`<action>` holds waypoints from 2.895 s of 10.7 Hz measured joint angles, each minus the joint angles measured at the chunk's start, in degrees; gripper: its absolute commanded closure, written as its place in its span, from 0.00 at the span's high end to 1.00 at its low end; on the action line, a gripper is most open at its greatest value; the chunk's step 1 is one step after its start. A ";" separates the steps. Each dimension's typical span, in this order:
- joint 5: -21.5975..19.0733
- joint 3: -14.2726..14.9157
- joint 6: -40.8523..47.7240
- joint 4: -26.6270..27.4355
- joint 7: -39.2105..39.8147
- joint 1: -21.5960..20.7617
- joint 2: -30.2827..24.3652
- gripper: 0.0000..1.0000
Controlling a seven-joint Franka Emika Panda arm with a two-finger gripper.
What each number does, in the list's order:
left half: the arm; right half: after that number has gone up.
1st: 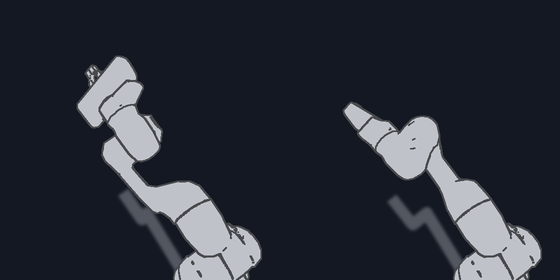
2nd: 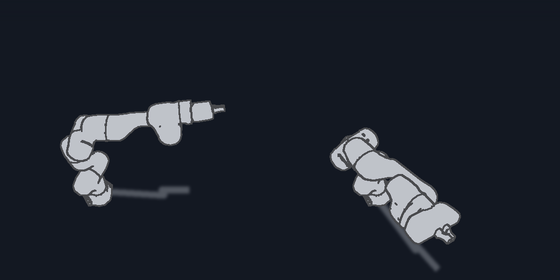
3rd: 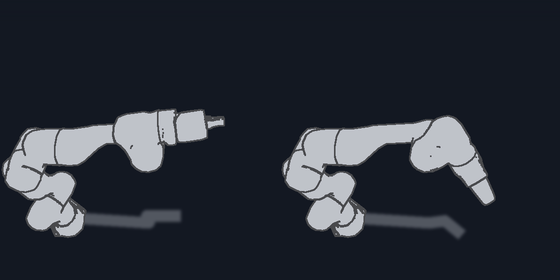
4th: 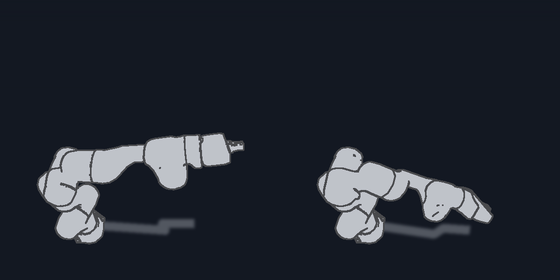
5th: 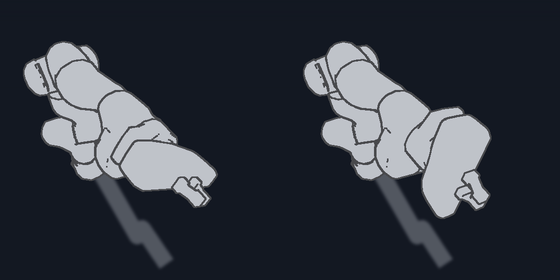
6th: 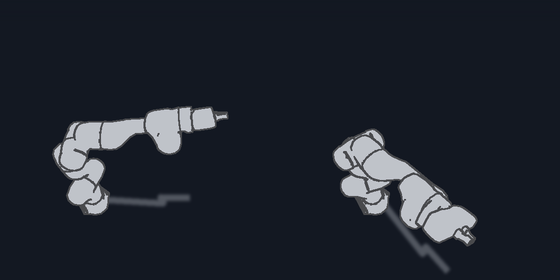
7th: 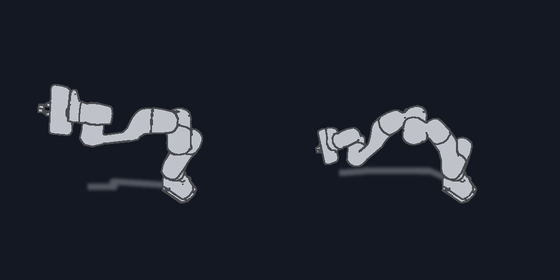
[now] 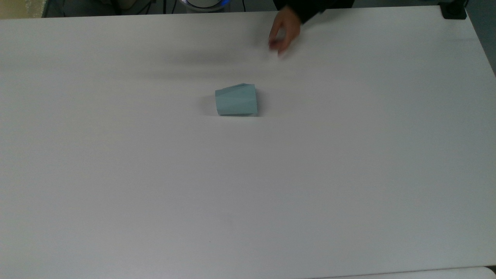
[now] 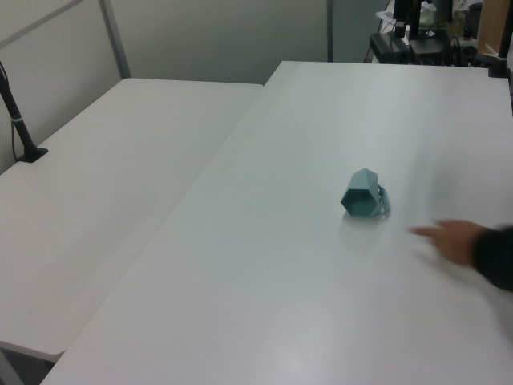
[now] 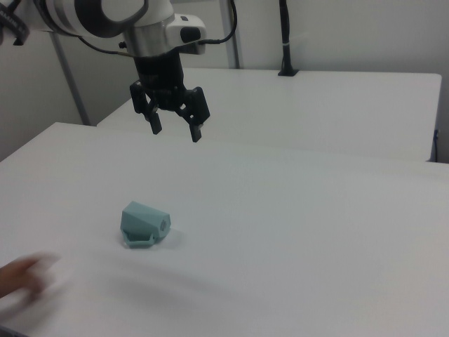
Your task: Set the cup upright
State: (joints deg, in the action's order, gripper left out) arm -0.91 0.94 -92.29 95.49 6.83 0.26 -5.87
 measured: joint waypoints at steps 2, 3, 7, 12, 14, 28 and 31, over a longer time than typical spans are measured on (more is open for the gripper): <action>1.70 0.02 0.63 0.00 0.00 0.03 -0.03 1.00; 3.39 0.23 1.31 0.00 0.02 0.04 -0.06 1.00; 3.96 2.29 1.74 -0.11 3.07 0.18 -0.91 1.00; -0.46 3.03 1.91 -0.03 2.84 0.25 -1.10 1.00; -0.49 2.89 1.92 -0.01 -0.25 -0.98 -1.10 1.00; 26.71 2.18 1.85 3.41 -30.60 -37.22 12.94 1.00; 31.76 2.16 1.40 3.34 -37.13 -42.49 17.67 1.00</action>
State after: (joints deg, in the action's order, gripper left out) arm 30.86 3.10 -90.89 98.83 -30.30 -42.22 11.80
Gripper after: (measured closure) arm 0.000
